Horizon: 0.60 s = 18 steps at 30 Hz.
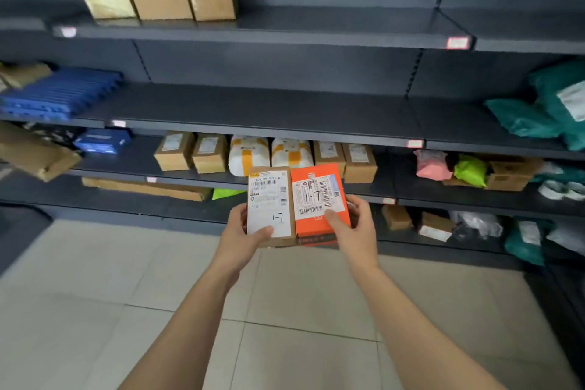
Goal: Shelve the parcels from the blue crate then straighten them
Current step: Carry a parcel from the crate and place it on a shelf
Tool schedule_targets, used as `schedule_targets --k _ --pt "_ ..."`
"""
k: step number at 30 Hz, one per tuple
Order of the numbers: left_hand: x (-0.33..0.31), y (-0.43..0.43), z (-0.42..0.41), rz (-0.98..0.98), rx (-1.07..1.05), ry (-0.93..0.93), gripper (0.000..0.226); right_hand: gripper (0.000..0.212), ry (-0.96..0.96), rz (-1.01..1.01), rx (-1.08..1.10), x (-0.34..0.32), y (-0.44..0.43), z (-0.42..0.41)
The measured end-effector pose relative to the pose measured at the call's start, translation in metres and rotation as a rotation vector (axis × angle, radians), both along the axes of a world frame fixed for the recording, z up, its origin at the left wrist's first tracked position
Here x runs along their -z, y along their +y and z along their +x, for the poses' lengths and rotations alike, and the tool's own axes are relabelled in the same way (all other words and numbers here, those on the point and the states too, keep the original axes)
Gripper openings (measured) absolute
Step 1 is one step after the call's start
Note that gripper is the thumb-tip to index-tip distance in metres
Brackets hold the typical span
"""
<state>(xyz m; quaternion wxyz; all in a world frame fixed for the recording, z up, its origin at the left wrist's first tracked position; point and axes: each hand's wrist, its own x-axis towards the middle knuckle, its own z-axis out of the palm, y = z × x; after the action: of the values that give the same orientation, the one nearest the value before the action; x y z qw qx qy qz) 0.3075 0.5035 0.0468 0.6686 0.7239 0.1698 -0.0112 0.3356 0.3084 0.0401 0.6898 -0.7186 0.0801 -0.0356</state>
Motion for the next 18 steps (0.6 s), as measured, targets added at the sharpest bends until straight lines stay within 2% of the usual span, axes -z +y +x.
schedule_targets --k 8,18 --pt "0.000 0.107 0.064 0.040 -0.136 0.018 0.063 0.036 0.020 -0.038 -0.127 -0.003 0.114 0.088" --pt "-0.008 0.225 0.173 0.094 -0.270 0.024 0.055 0.038 -0.026 -0.052 -0.280 -0.006 0.242 0.216"
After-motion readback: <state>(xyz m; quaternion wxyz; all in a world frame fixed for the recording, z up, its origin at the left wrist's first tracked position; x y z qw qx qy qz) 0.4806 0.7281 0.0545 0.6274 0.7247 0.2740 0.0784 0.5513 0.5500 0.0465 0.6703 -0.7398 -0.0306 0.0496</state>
